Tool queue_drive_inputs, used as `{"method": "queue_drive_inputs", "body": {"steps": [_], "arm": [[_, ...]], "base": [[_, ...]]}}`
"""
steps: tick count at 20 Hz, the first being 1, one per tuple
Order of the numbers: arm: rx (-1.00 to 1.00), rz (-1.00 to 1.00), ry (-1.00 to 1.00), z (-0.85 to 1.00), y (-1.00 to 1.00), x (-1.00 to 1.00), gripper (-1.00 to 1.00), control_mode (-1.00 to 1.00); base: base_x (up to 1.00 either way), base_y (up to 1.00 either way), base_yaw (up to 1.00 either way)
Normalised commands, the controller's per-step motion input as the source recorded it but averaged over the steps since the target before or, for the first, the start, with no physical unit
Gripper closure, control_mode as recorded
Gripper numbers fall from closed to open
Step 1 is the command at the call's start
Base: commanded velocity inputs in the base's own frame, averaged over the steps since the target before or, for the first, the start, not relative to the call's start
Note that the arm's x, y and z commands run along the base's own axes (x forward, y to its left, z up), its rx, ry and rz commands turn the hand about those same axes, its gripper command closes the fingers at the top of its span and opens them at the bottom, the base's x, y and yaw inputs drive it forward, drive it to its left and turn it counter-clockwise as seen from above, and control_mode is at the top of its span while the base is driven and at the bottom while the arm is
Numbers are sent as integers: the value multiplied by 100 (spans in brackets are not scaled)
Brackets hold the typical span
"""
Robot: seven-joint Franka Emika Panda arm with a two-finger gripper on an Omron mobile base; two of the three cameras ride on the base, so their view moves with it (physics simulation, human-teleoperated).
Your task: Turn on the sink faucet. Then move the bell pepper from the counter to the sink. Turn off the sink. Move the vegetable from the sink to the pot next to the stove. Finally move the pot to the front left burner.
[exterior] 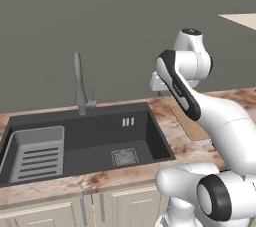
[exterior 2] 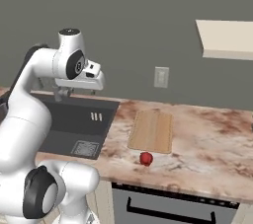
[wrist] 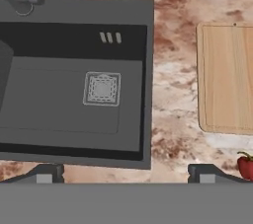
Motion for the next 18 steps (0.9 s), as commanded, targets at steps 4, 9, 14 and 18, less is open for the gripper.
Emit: {"method": "queue_drive_inputs", "body": {"steps": [4, 9, 14, 18], "arm": [[0, 0, 0, 0, 0, 0, -100, 100], [0, 0, 1, -5, 0, 0, -100, -100], [0, 15, -3, -29, 8, 12, -100, -100], [0, 32, -18, -27, 29, 27, -100, -100]], "base": [[68, 0, -19], [18, 0, -4], [0, 0, 0], [0, 0, 0]]}}
